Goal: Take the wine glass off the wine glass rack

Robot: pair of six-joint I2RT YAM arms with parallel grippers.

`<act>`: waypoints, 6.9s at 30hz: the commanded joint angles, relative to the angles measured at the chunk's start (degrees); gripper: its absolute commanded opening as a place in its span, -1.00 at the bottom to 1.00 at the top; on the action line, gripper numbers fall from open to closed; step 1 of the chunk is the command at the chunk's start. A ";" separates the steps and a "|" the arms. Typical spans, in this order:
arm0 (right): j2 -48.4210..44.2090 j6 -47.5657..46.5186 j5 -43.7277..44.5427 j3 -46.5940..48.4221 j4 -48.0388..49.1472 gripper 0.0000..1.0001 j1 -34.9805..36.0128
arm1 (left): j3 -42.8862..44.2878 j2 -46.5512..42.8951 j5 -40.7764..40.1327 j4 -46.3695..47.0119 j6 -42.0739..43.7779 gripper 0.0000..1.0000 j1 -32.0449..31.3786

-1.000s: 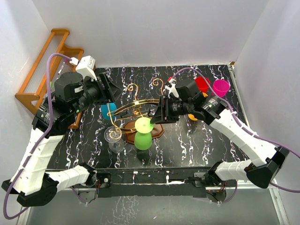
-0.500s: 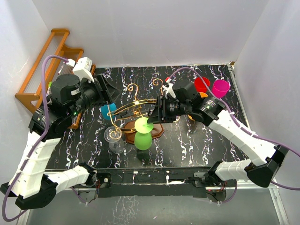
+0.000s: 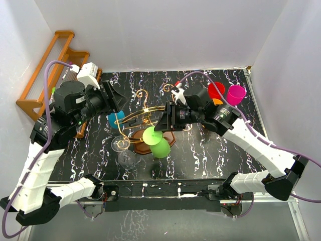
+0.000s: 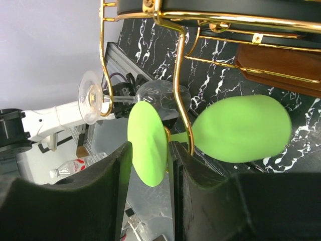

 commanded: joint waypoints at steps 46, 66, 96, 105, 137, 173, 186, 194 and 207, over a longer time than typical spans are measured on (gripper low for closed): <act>-5.11 6.58 6.78 -2.80 10.86 -0.84 3.19 | 1.08 -3.11 -1.76 -1.76 1.02 0.08 -0.20; -8.74 4.94 11.37 -7.52 11.55 -0.85 3.19 | -0.31 -2.89 -1.14 -0.85 0.63 0.08 -0.27; -11.97 -5.65 -2.32 -2.37 -5.29 -0.85 4.38 | 2.08 -0.21 2.44 0.27 0.97 0.09 -0.26; -14.23 -4.29 -1.09 11.33 -10.74 -0.85 4.41 | 3.94 1.65 5.49 0.79 0.59 0.11 -0.21; -19.99 -97.55 15.67 -17.11 56.43 -0.84 4.47 | 2.15 10.76 34.55 22.37 -30.94 0.16 -0.27; -16.94 -110.83 16.43 -19.94 57.43 -0.85 9.70 | -10.23 12.51 41.35 41.92 -44.65 -0.14 -0.25; -24.13 -107.89 22.14 -23.49 53.49 -0.44 10.04 | -4.27 9.74 27.71 28.36 -33.02 -1.00 -0.25; -31.74 -98.20 28.01 -24.15 47.96 -0.11 10.05 | -3.38 6.89 22.06 28.41 -29.15 -1.00 -0.23; -9.92 -38.71 41.57 17.57 -1.19 -0.80 10.04 | 1.88 -2.16 7.61 7.28 -1.94 -1.00 -0.26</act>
